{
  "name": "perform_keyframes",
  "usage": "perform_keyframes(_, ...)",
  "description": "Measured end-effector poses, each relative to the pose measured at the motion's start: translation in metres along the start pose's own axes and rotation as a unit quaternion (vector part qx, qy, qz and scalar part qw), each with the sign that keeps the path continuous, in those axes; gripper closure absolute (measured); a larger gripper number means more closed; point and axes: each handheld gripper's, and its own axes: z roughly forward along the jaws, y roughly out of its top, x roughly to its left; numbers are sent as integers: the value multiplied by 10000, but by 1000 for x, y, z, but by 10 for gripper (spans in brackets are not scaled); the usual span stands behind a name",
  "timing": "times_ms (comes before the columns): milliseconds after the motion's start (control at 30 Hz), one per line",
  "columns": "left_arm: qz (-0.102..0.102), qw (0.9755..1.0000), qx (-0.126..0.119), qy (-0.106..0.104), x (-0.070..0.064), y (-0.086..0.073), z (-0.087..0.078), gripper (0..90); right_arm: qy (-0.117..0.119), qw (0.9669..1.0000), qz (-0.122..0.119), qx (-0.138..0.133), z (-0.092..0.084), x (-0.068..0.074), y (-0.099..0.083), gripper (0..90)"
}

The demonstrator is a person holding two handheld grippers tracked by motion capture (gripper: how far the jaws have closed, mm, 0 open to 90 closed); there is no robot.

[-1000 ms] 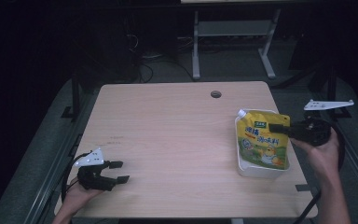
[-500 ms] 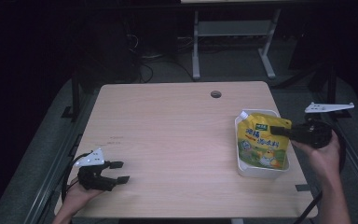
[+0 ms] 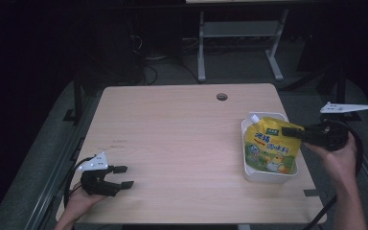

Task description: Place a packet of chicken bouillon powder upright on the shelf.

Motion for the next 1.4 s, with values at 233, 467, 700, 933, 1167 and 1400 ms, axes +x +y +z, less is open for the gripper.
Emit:
perform_keyframes(233,2,10000,2,-8,0,0,0,330,-84,9998,-56,-183,-7,3,5,732)
perform_keyframes(467,7,10000,9,-11,0,0,0,329,-154,9997,-93,-150,-12,5,7,840)
perform_keyframes(700,4,10000,9,-12,0,0,1,329,-215,9997,36,-118,-16,-1,-2,879)
perform_keyframes(933,-10,10000,9,-20,-1,1,2,328,-299,9994,-50,-155,-18,4,6,754)
perform_keyframes(1167,3,10000,12,-11,0,0,1,323,-294,9990,-191,-280,-15,13,18,717)
perform_keyframes(1400,7,10000,12,-10,0,1,1,321,-120,9989,-390,-219,-6,29,31,688)
